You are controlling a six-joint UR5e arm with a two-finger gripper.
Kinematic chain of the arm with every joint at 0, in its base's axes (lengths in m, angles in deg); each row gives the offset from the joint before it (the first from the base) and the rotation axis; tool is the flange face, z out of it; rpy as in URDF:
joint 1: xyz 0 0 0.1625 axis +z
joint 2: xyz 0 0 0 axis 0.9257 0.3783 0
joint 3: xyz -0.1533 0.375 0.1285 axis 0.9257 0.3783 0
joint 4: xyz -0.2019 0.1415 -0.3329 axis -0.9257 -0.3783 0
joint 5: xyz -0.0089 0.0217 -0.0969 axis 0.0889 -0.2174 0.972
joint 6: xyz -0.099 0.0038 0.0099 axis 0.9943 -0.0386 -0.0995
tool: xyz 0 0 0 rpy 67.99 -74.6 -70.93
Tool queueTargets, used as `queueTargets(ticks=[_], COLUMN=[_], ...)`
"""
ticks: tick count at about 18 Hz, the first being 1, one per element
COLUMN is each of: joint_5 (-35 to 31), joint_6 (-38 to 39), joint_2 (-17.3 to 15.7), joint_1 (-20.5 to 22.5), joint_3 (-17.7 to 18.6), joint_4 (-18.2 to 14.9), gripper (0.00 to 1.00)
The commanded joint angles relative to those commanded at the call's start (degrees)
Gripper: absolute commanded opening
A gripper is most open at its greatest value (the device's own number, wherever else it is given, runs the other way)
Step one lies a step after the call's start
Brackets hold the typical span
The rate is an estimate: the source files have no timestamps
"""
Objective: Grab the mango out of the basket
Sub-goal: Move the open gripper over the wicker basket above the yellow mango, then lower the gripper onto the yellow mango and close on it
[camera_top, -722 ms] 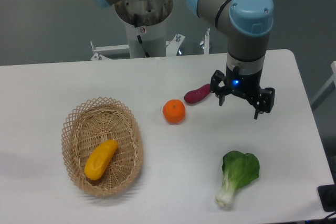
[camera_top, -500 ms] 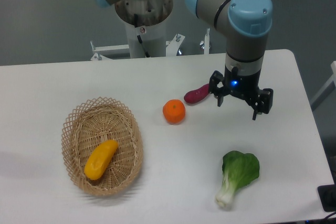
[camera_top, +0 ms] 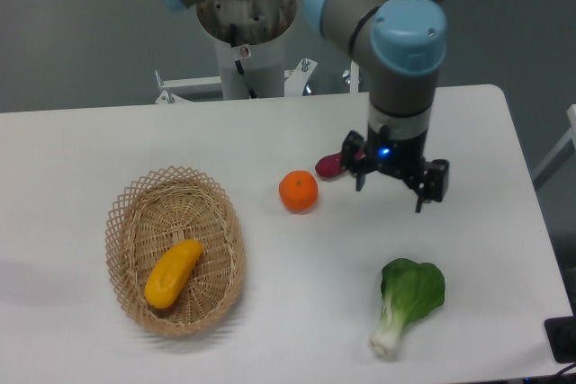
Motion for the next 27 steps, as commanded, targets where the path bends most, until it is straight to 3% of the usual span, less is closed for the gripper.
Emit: queueTargets(ticks=[4, 9, 16, 20, 24, 27], joint_5=[-0.09, -0.44, -0.53, -0.44, -0.53, -1.93], joint_6=[6.5, 12.31, 16.45, 19.44, 19.97, 19.97], joint_2=[-0.17, -1.05, 1.4, 4.56, 7.29, 8.87], joint_1=[-4.13, -12.03, -20.04, -22.42, -24.18, -24.97], joint_3=[1.66, 8.08, 13.8, 13.01, 13.01, 13.09], joint_4=[1.22, 11.33, 12.31, 12.48, 16.16, 17.05], gripper=[1.0, 1.0, 1.0, 1.0, 1.0, 1.0])
